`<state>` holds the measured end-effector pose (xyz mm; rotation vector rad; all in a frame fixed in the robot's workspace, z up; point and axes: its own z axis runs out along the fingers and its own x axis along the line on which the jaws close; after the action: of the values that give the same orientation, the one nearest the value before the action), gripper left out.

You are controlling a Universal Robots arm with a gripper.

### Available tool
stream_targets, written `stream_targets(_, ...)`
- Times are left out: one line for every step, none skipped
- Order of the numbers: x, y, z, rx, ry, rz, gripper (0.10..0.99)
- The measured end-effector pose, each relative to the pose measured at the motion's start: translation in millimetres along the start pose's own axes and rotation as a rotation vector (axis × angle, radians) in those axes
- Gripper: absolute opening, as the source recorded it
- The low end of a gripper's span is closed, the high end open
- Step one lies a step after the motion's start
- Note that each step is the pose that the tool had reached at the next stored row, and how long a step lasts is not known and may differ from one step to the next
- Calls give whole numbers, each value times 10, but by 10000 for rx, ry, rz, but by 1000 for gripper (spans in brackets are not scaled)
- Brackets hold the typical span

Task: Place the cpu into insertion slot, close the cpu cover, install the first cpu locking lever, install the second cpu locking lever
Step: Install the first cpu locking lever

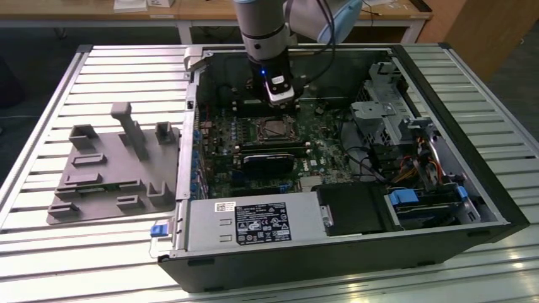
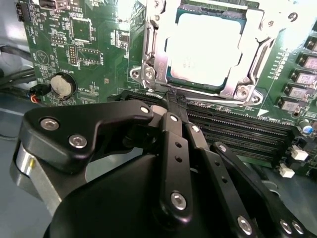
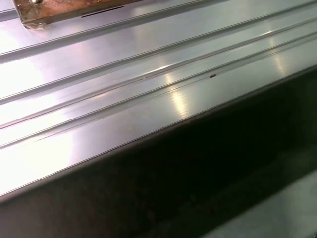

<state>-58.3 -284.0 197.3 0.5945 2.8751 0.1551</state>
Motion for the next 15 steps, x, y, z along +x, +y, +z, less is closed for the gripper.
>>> stream_targets(-1,1,-9,2,1,1,106)
stream_targets(-3,2,-16,2,0,2,106)
stream_targets(-4,3,-23,2,1,3,106)
stream_targets(-5,4,-30,3,1,3,106)
stream_targets(-6,5,-36,2,0,4,106)
stream_targets(-7,6,-42,2,0,5,106)
stream_targets(-8,7,-45,2,-1,5,106)
stream_targets(-8,7,-45,1,-1,6,106)
stream_targets(-8,7,-45,1,-1,8,106)
stream_targets(-8,7,-45,2,-2,13,106)
stream_targets(-7,9,-46,6,-2,18,106)
stream_targets(-4,14,-45,7,-3,21,106)
stream_targets(-1,22,-44,6,-3,21,106)
stream_targets(0,25,-44,7,-2,21,106)
stream_targets(0,25,-44,7,-3,21,106)
